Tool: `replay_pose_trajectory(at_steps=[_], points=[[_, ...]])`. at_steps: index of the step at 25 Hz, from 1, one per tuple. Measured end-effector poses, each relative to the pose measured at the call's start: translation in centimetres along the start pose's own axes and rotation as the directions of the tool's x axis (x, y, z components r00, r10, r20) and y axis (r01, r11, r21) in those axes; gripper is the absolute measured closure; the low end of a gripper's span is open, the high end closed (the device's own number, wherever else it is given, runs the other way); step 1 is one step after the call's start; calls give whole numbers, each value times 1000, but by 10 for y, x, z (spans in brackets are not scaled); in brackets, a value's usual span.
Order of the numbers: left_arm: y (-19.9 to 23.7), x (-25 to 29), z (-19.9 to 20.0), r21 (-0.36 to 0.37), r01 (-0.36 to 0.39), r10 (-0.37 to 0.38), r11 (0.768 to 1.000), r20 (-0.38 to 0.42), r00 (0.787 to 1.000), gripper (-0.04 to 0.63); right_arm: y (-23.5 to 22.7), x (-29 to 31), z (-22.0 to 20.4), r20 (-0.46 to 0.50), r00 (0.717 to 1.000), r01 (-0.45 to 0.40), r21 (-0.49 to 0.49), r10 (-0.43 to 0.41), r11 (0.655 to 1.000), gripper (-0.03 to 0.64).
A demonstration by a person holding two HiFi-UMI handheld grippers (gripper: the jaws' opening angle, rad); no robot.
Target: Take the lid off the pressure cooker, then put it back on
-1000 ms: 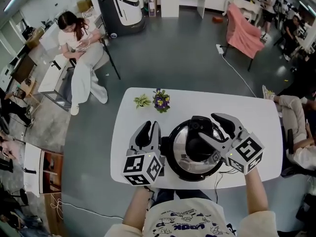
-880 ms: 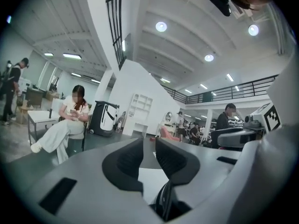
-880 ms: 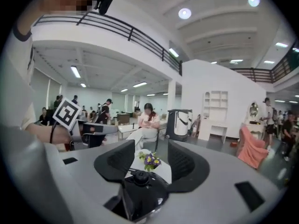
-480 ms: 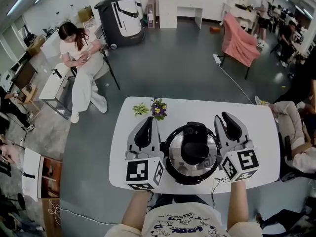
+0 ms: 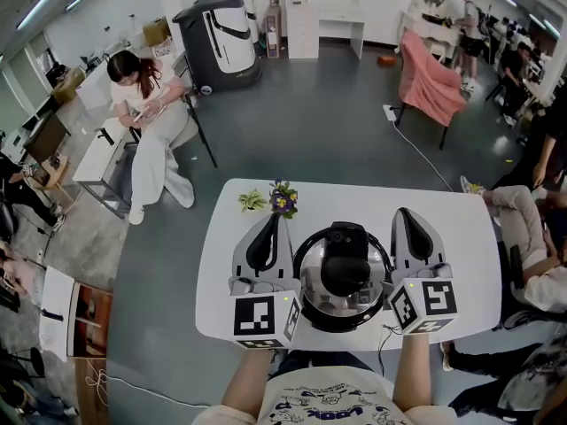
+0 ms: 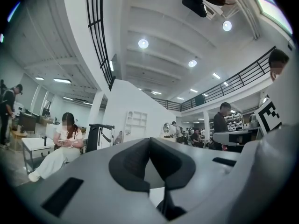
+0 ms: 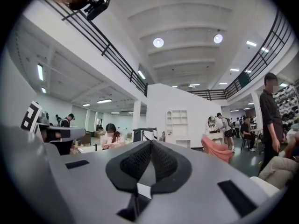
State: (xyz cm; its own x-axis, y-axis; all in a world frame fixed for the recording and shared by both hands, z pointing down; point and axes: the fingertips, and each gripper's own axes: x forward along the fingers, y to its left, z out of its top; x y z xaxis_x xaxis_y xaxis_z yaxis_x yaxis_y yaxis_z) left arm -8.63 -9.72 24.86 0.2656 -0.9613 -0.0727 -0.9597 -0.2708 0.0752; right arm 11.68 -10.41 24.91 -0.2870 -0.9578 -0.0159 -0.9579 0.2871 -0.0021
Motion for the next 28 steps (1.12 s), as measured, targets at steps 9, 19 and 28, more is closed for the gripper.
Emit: replay_pose_trajectory(at_steps=[9, 19, 28], points=[[-13, -11, 3, 6, 20, -20, 1000, -1, 1000, 581, -1, -18, -7, -17, 1000, 11, 31, -11, 999, 606], [-19, -13, 4, 3, 29, -29, 1000, 2, 1000, 581, 0, -24, -7, -17, 1000, 16, 35, -15, 999, 606], [-15, -17, 2, 3, 21, -21, 1000, 1, 1000, 581, 4, -26, -14, -30, 999, 16, 41, -15, 999, 606]])
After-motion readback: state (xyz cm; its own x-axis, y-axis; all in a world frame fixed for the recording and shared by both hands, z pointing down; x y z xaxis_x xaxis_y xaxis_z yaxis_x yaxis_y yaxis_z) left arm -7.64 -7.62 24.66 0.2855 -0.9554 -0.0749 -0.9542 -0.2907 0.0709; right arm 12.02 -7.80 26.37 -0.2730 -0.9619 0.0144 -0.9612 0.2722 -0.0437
